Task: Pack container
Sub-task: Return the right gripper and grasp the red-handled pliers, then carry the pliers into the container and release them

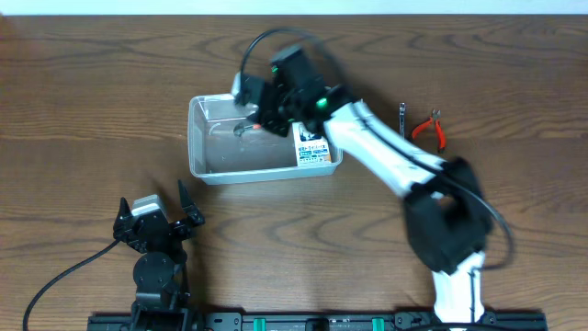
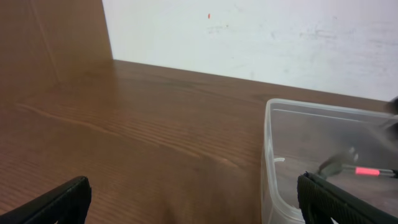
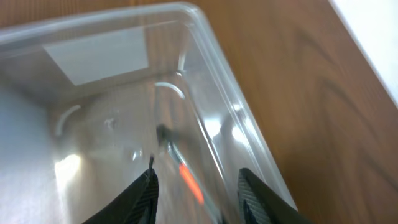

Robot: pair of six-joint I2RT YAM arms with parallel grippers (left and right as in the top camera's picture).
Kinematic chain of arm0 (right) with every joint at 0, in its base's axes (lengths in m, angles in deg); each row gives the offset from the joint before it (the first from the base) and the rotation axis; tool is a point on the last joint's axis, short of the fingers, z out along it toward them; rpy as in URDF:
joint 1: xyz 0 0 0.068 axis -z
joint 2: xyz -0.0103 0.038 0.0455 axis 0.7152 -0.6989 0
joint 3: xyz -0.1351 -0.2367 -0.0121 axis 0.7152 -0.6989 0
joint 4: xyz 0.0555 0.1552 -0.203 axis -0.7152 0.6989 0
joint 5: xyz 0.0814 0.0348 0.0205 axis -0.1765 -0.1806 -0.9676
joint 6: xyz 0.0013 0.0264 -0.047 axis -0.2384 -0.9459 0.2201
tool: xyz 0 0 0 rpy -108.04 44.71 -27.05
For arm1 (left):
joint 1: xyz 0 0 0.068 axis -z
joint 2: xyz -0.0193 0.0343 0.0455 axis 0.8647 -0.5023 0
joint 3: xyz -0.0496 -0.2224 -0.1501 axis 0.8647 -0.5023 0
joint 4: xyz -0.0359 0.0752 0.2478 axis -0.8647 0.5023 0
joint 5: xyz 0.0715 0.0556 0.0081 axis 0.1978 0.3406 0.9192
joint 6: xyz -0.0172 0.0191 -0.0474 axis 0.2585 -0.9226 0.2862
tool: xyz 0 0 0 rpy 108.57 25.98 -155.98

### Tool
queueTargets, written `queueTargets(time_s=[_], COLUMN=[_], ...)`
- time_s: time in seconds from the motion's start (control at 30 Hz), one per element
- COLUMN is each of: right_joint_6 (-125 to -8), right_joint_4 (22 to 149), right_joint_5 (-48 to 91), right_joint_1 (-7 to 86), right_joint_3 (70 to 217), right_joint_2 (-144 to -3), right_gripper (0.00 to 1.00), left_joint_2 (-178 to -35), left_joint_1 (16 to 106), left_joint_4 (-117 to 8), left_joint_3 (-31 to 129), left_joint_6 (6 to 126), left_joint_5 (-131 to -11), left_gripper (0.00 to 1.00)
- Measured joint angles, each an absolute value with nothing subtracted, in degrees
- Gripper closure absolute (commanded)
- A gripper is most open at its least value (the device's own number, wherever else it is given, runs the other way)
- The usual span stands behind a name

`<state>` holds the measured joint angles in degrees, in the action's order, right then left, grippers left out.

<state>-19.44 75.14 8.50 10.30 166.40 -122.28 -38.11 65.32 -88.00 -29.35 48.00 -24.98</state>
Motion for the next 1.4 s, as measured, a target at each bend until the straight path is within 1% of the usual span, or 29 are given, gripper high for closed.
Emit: queueTargets(time_s=[0.07,0.13,0.27,0.33,0.37,0.43,0.57,0.67,0.77,0.93,1.03,1.13,1.33,1.4], right_joint_6=[-21.5,-22.7,-24.2,-25.4,-26.4,-29.2,-37.6,-44.0,-48.6,-51.4,-51.9,-51.8,-51.7,-51.5], right_joint_4=[79.9,87.0,97.4,100.7,101.9,104.0,105.8,106.9,107.1,106.5,105.2,105.0,103.4,102.7], right_joint_5=[8.6,8.7,9.9,10.4,10.5,10.9,11.4,13.6,16.9,19.1,19.4,20.4,23.7,24.6], right_joint_1=[12.4,15.6,24.1,28.9,31.4,36.5,46.1,51.0,53.5,54.1,54.1,54.1,54.1,54.1], right_joint_3=[166.3,166.4,166.7,166.9,166.9,166.9,165.8,163.3,159.8,157.8,157.8,157.8,157.8,157.9], right_joint_2=[-117.7,-111.9,-102.1,-99.6,-99.1,-99.4,-102.8,-106.4,-110.6,-116.9,-119.4,-121.6,-125.6,-125.6], right_gripper=[0.55,0.60,0.62,0.59,0.62,0.64,0.64,0.62,0.60,0.59,0.61,0.65,0.66,0.69], left_joint_2=[-38.1,-38.1,-38.1,-38.1,-38.1,-38.1,-38.1,-38.1,-38.1,-38.1,-38.1,-38.1,-38.1,-38.1], left_joint_1=[65.3,65.3,65.3,65.3,65.3,65.3,65.3,65.3,65.3,65.3,65.3,65.3,65.3,65.3], left_joint_4=[-88.0,-88.0,-88.0,-88.0,-88.0,-88.0,-88.0,-88.0,-88.0,-88.0,-88.0,-88.0,-88.0,-88.0], left_joint_3=[-29.3,-29.3,-29.3,-29.3,-29.3,-29.3,-29.3,-29.3,-29.3,-29.3,-29.3,-29.3,-29.3,-29.3], left_joint_6=[48.0,48.0,48.0,48.0,48.0,48.0,48.0,48.0,48.0,48.0,48.0,48.0,48.0,48.0], left_joint_5=[-25.0,-25.0,-25.0,-25.0,-25.0,-25.0,-25.0,-25.0,-25.0,-25.0,-25.0,-25.0,-25.0,-25.0], left_gripper=[0.02,0.02,0.02,0.02,0.02,0.02,0.02,0.02,0.02,0.02,0.02,0.02,0.02,0.02])
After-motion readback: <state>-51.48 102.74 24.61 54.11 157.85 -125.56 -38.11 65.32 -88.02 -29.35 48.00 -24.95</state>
